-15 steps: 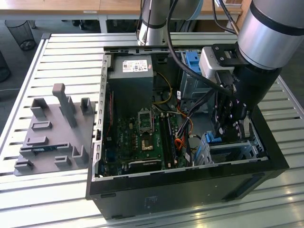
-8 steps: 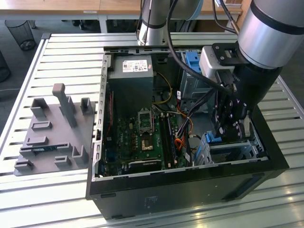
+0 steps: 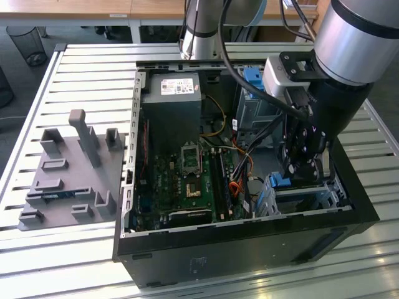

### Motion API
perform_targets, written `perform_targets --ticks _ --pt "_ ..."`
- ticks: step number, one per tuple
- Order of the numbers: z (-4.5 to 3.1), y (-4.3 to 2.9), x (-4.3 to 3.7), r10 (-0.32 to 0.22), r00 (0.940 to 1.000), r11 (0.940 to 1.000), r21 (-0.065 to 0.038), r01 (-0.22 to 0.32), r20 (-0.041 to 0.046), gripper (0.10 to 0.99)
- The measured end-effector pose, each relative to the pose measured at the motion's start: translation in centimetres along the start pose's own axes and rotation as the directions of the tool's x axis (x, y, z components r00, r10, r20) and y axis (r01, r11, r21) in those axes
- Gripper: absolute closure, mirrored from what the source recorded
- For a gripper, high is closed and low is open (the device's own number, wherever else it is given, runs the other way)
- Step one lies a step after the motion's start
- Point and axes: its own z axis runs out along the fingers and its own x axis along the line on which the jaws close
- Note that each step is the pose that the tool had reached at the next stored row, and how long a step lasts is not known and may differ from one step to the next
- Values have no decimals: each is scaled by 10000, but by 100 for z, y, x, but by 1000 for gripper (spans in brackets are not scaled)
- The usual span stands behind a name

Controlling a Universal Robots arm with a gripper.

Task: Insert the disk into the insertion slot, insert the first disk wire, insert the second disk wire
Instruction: 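Insert the first disk wire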

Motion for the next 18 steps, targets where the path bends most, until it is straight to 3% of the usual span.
perform_targets --ticks 6,12,18 --pt "-10 0 -18 -1 10000 10000 0 1 4 980" --pt "-9 -14 -26 -4 9999 10000 -3 4 165 980" --pt "-56 -14 -26 -8 9998 10000 -4 8 182 980"
